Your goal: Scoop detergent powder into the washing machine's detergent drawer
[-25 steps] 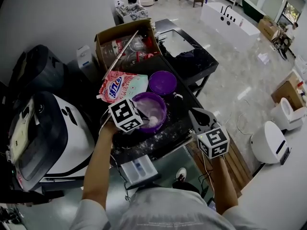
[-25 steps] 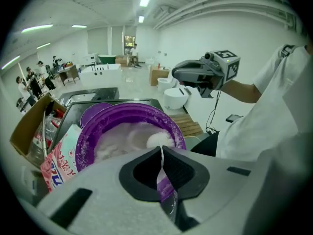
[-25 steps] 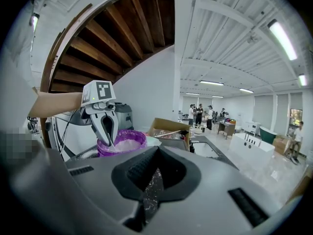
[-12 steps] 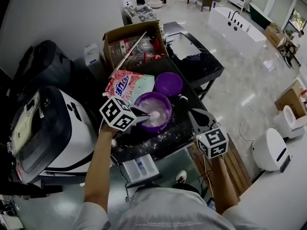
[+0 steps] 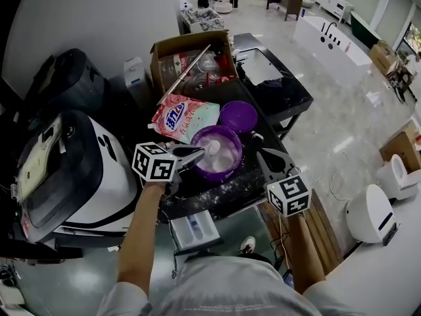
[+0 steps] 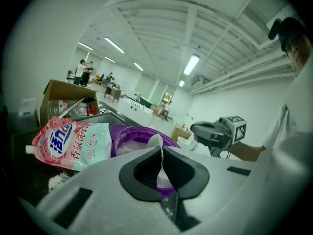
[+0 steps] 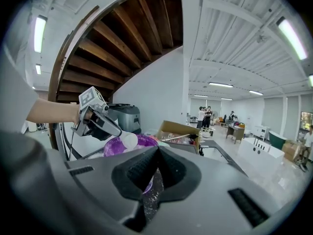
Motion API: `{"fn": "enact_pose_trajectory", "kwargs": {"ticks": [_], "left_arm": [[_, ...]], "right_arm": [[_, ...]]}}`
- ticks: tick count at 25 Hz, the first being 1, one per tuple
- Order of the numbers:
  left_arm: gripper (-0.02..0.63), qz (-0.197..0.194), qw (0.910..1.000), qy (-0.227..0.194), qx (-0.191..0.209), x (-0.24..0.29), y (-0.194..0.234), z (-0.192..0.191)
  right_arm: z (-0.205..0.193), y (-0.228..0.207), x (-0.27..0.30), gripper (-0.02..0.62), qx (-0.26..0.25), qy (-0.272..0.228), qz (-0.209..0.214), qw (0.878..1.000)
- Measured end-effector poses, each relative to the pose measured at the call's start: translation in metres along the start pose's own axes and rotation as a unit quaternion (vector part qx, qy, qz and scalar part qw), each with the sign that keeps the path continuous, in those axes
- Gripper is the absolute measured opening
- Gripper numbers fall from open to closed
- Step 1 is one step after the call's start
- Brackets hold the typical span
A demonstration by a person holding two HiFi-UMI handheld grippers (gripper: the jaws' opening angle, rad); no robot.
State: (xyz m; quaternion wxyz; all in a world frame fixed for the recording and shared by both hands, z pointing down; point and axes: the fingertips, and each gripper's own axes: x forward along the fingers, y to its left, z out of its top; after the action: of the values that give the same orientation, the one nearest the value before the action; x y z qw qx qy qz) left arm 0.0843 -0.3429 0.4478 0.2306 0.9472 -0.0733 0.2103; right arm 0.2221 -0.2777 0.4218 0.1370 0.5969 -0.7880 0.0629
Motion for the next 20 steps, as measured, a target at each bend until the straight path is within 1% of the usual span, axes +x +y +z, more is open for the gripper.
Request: {"fn": "enact_pose_trajectory", "kwargs": {"ticks": [2, 4, 5, 7, 11, 12, 15, 16, 18, 19, 20], "left_arm": [[0.015, 0.008, 0.9984, -0.045, -0.032, -0.005, 0.004, 0.004], [0.014, 0.021, 0.9939, -0.088, -0.064, -0.01, 0.01, 0.005], [0.015, 0.023, 0.9902, -0.109, -0.084, -0.012, 0.012, 0.005], [0.015, 0.019, 0.9802, -0.15, -0.127, -0.017, 0.014, 0.004], [0.014, 0.003, 0.9534, -0.223, -0.203, -0.03, 0.013, 0.003], [0.014, 0.003, 0.9473, -0.238, -0.215, -0.034, 0.013, 0.003], [0.014, 0.007, 0.9332, -0.272, -0.235, -0.05, 0.012, 0.004], [0.014, 0.001, 0.9264, -0.286, -0.245, -0.056, 0.009, 0.006], [0.015, -0.026, 0.9054, -0.325, -0.272, -0.07, -0.001, 0.015], [0.014, -0.037, 0.8964, -0.342, -0.279, -0.077, -0.007, 0.019], [0.015, -0.041, 0.8912, -0.355, -0.279, -0.086, -0.011, 0.023]], "right_arm": [[0.004, 0.003, 0.001, 0.005, -0.002, -0.003, 0.002, 1.0], [0.006, 0.005, 0.002, 0.005, -0.004, -0.007, 0.004, 1.0], [0.008, 0.006, 0.002, 0.005, -0.006, -0.009, 0.005, 1.0], [0.012, 0.009, 0.004, 0.005, -0.008, -0.014, 0.007, 1.0], [0.018, 0.014, 0.006, 0.005, -0.003, -0.021, 0.006, 1.0], [0.019, 0.015, 0.006, 0.005, -0.002, -0.022, 0.005, 1.0], [0.023, 0.019, 0.004, 0.005, 0.0, -0.027, 0.009, 1.0], [0.024, 0.021, 0.004, 0.005, 0.004, -0.03, 0.013, 0.999], [0.027, 0.024, 0.003, 0.005, 0.016, -0.035, 0.024, 0.999], [0.029, 0.026, 0.003, 0.005, 0.019, -0.037, 0.029, 0.999], [0.03, 0.029, 0.003, 0.005, 0.018, -0.038, 0.034, 0.999]]}}
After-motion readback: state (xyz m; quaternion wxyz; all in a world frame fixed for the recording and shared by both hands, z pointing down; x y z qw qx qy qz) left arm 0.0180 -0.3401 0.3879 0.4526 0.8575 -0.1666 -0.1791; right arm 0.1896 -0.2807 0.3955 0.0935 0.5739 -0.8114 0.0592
